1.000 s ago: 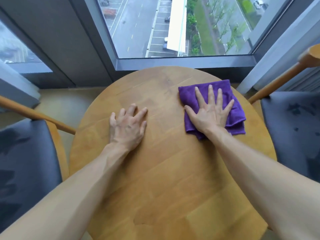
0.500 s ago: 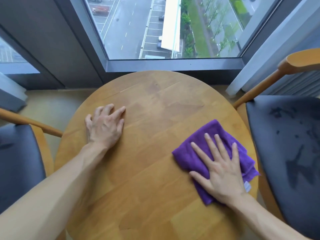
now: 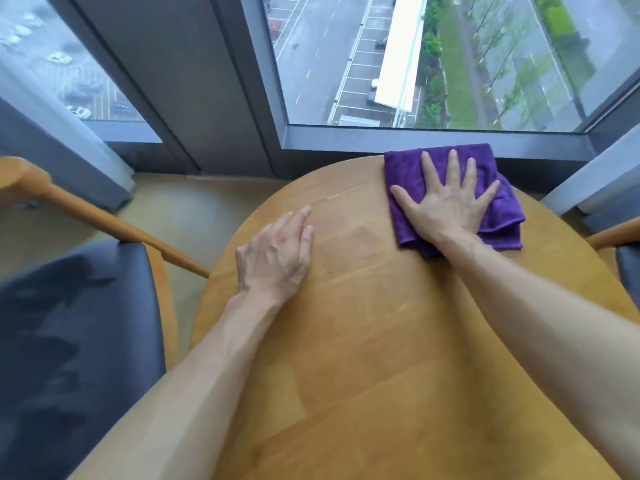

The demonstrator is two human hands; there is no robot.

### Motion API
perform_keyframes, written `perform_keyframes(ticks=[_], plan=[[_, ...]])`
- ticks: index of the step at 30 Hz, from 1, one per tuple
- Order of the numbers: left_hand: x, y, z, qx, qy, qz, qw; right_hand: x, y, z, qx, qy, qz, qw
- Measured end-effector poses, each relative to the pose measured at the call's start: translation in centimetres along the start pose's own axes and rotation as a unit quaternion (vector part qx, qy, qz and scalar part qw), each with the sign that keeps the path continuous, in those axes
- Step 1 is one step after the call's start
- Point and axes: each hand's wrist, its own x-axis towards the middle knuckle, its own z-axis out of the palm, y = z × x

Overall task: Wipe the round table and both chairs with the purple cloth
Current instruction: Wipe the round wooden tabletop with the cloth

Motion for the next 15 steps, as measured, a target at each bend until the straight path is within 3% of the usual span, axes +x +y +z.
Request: perform_keyframes(ticks=[5,10,15], plan=[[1.1,-2.0,-1.8,-0.13,0.031,-0.046,0.99,-0.6,-10.6,0.8,-0.008,-0.014,-0.144,0.989],[1.5,-4.3,-3.2,-0.094,0.033,-0.086,0.991,-6.8,-17.4,1.8,0.006,-0.023,-0.287,0.958],[1.9,-4.4,-3.5,-0.022,0.029,-0.079,0.996,-11.0,-17.4,2.4,0.016,-0.012,-0.356,0.934]])
